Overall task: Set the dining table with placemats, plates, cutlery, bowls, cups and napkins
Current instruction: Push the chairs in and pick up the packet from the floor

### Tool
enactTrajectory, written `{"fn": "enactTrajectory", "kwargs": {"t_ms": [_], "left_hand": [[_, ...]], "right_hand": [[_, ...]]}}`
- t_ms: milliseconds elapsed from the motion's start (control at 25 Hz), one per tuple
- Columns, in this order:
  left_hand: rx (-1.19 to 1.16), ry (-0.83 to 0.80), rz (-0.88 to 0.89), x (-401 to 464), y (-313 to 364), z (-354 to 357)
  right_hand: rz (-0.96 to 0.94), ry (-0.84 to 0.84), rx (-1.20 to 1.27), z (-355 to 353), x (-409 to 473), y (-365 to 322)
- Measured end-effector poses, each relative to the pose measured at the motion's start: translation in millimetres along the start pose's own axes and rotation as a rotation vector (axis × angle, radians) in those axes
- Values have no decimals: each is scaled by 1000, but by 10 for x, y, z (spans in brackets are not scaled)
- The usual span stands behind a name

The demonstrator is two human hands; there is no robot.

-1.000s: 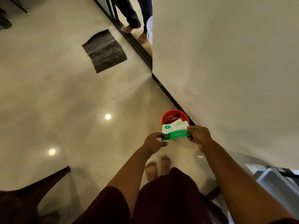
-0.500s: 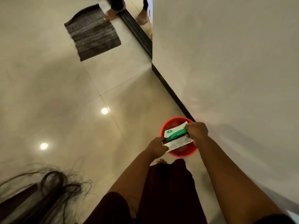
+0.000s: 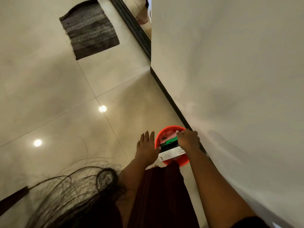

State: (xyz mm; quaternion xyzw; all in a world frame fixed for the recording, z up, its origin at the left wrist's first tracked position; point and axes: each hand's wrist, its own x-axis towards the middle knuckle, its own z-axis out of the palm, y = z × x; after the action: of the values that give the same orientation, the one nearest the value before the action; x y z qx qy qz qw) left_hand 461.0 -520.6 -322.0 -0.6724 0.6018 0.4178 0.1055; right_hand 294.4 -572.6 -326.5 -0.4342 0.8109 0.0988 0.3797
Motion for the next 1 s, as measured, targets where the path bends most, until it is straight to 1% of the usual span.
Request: {"fn": "enactTrajectory", "kwargs": {"t_ms": [40,120,280,360,520,640,800,920,1000], "left_hand": [[109,37,15,-78,29,-161],[234,123,50,-342,104,-614],[353,329,4,-997,-34,-1494],[421,400,-48,-1338,-218,-1814],[492,500,-79,-2032,-667,-2354],[500,569,-228,-2632,-1046,-2632],[441,592,-524,-3188,-1547,-2713],[330,633,-740,-3439,-2071,-2740],[254,651,-835,-3525,-2440,-2769]], "right_hand": [[-80,3,-58,-110,-158,-104],[-254,12,-204,-425,-551,-405],[-581,69,-377,-951,-1303,-1070],[-719,88,-476,-1116,-1612,-1355],[-964,117,-751,-1301,-2070,-1803],[-1129,144,-832,-1284,-2394,-2284],[-1389,140,-747,-954,-2983,-3099],[-1489,66,-733,-520,-3488,-3599],[-1524,1,-754,-200,-3727,-3861]]}}
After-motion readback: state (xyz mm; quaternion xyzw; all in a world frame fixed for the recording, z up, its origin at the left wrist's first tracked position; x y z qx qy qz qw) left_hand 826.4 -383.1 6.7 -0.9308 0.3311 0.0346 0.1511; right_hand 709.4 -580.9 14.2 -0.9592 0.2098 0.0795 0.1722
